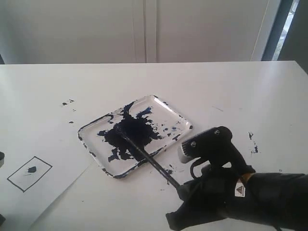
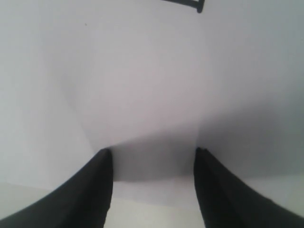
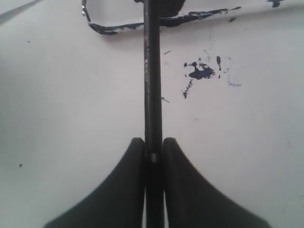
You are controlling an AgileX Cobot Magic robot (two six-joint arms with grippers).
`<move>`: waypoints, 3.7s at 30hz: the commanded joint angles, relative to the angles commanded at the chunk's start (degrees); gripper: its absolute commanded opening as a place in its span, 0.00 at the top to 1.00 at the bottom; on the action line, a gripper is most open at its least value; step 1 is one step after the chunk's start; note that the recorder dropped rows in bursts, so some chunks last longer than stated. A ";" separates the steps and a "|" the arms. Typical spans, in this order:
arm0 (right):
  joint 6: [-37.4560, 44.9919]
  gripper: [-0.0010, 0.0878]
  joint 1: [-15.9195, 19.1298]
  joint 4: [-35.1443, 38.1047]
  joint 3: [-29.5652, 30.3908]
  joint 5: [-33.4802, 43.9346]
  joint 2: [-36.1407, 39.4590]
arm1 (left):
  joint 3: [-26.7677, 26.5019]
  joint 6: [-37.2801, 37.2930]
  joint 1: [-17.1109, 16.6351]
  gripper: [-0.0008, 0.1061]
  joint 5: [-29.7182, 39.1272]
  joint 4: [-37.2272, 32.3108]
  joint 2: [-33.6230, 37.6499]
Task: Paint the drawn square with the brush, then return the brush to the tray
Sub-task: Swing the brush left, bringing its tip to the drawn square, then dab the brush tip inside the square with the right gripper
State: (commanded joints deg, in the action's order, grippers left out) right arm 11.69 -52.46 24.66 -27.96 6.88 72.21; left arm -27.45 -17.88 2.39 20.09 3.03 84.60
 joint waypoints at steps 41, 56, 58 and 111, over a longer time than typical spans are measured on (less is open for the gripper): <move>36.98 0.99 11.27 28.94 -40.80 50.16 29.04 | 0.00 -1.42 0.00 0.47 5.30 0.59 0.00; 36.98 0.99 10.84 28.82 -40.80 49.28 32.32 | 0.00 -2.54 0.00 0.47 9.99 -0.53 0.00; 36.98 0.99 10.84 28.82 -40.80 49.05 32.45 | 0.00 -2.54 0.00 0.47 9.86 -0.53 0.00; 32.05 0.99 8.54 27.68 -40.90 47.29 35.28 | 0.00 -2.54 0.00 0.47 8.69 2.08 0.00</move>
State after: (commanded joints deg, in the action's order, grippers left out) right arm 43.74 -43.92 52.34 -68.86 54.16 107.50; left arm -27.45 -20.42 2.39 28.77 5.11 84.60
